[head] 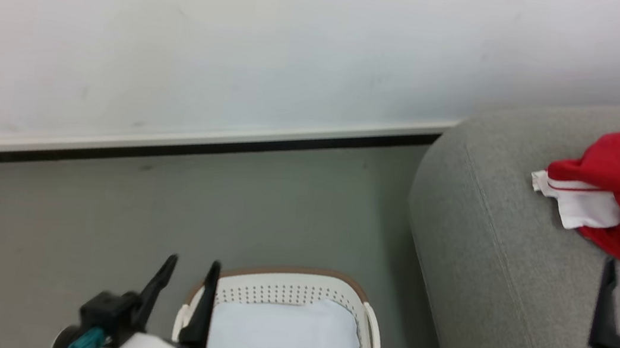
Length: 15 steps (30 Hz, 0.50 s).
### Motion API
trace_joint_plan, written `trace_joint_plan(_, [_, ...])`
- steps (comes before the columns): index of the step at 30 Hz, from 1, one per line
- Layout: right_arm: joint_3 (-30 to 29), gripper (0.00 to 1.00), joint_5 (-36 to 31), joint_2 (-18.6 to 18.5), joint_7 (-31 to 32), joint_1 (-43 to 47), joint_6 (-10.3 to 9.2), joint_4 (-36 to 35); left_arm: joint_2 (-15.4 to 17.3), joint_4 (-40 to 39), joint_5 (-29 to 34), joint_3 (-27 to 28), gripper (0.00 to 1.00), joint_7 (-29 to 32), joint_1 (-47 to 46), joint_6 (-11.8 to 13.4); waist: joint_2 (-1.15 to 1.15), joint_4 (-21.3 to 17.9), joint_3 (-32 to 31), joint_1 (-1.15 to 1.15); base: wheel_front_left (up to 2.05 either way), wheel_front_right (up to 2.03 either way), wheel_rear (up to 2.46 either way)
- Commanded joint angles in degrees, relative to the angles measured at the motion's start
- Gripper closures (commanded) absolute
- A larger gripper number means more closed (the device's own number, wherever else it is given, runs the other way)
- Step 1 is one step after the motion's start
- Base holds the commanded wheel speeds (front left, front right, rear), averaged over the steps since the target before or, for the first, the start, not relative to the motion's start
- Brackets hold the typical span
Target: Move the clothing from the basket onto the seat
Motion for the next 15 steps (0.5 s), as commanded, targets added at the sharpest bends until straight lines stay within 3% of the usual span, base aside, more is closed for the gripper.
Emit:
trace_joint_plan(1, [0.9, 0.0, 0.3, 0.1, 0.1, 1.8, -0.13, -0.6, -0.3, 0.4, 0.8, 1.3, 0.0, 0.0, 1.8, -0.1, 0.0, 1.7, -2.3, 0.01, 0.0, 0.0, 0.0])
trace_joint_plan(7, [5.0, 0.0, 1.5, 0.3, 0.0, 6.9, -0.13, -1.9, -2.6, 0.9, 4.1, 8.6, 0.0, 0.0, 7.8, -1.6, 0.0, 3.8, -5.2, 0.01, 0.0, 0.0, 0.0])
trace_joint_plan(15, [8.3, 0.0, 3.1, 0.3, 0.0, 11.3, -0.13, -0.7, -6.0, 2.9, 8.5, 14.7, 0.0, 0.0, 11.7, -5.4, 0.0, 5.7, -7.5, 0.01, 0.0, 0.0, 0.0])
